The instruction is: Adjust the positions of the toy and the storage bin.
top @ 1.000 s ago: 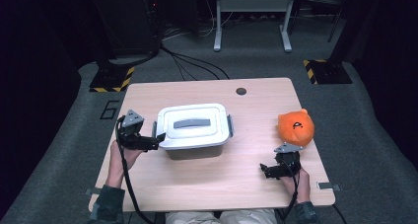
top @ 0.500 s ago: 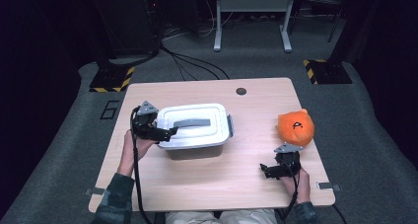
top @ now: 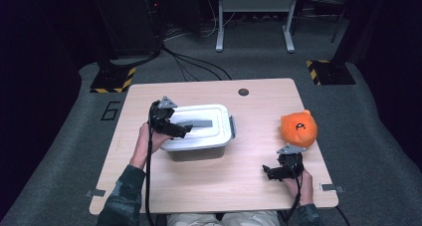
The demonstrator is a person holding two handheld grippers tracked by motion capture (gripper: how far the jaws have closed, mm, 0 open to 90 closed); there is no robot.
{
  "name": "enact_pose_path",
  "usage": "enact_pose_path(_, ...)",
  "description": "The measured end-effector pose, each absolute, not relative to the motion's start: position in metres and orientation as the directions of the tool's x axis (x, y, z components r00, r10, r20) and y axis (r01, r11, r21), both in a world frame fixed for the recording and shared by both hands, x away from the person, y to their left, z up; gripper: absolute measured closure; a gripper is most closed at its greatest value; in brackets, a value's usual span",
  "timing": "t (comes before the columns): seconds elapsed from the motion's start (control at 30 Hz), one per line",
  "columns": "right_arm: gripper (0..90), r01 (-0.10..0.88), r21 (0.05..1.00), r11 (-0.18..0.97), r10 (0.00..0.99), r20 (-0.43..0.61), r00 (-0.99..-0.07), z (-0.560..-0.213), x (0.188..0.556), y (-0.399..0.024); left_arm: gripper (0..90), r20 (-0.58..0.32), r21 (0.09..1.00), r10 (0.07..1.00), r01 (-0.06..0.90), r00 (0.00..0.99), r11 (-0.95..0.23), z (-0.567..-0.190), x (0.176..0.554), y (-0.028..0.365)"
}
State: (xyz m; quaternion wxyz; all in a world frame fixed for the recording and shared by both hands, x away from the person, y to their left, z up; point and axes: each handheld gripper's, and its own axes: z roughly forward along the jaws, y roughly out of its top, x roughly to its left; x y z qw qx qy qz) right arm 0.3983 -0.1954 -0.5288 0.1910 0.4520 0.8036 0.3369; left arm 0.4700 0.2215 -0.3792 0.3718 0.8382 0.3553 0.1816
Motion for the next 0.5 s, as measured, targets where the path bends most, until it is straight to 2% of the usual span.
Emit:
enact_pose_path(0.2,1.0,0.595,0.714,0.368,0.854,-0.007,-0.52,-0.529,0.398,-0.196,16.6,0.066,0.726,0.691,0.44,0.72,-0.529,-0.384,0.475,0.209)
enact_pose_path(0.33,1.1,0.596,0.715,0.366,0.855,-0.005,-0.519,-0.529,0.398,-0.196,28.8,0.092,0.712,0.672,0.423,0.735,-0.56,-0.384,0.477,0.204)
enact_pose_path(0.43,1.5,0.591,0.715,0.373,0.851,-0.011,-0.525,-0.529,0.398,-0.196,41.2,0.085,0.701,0.661,0.426,0.746,-0.572,-0.386,0.479,0.203)
enact_pose_path(0.5,1.6,0.591,0.716,0.371,0.851,-0.007,-0.525,-0.529,0.398,-0.196,43.5,0.071,0.698,0.649,0.428,0.757,-0.574,-0.385,0.48,0.204)
